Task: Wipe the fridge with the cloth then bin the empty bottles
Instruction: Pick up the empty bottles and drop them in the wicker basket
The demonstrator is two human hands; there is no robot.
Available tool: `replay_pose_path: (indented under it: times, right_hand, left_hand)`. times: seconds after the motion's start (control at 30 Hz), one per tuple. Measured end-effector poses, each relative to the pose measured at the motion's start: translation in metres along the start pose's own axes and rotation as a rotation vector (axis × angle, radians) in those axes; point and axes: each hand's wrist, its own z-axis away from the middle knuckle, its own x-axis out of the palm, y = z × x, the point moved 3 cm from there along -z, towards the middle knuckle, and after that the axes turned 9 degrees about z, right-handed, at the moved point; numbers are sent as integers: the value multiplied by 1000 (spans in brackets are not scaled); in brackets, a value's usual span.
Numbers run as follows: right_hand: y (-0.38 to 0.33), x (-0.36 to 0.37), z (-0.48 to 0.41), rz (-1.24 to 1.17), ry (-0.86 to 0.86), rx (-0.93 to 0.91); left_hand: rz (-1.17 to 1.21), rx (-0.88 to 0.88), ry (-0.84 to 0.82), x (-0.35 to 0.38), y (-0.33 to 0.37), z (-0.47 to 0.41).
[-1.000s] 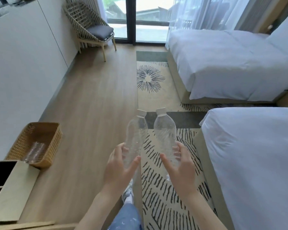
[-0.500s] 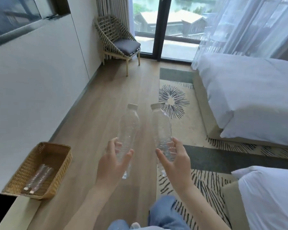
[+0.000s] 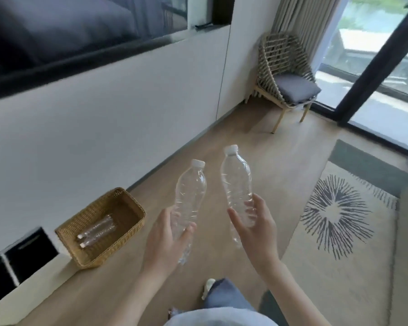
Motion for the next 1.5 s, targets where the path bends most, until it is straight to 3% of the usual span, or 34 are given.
replay_pose_path:
  times: [0.17, 0.33, 0.53, 0.67, 0.93, 1.1, 1.33, 1.5]
  right_hand:
    - [-45, 57, -121, -34, -229, -167]
    - [-93, 148, -178, -30, -457, -340]
    - [-161, 274, -194, -56, -658, -509]
    - [-225, 352, -190, -61, -774, -647]
    - [-328, 454, -172, -137, -1009, -877]
    - [-362, 503, -159, -107, -1174, -1025]
    - [-369, 583, -148, -38, -1401, -1301]
    - [-333, 663, -146, 83, -1584, -1346]
  left_hand:
    - [18, -78, 292, -31, 1, -72]
    - [115, -219, 554, -73, -45, -96]
    - [78, -366, 845, -147, -96, -106]
    - [63, -441, 943, -196, -118, -127]
    - [87, -494, 1208, -277, -126, -148]
    - [126, -612, 1493, -274, -151, -137]
    - [473, -803, 1865, -219, -189, -166]
    - [611, -915, 1965, -180, -238, -218]
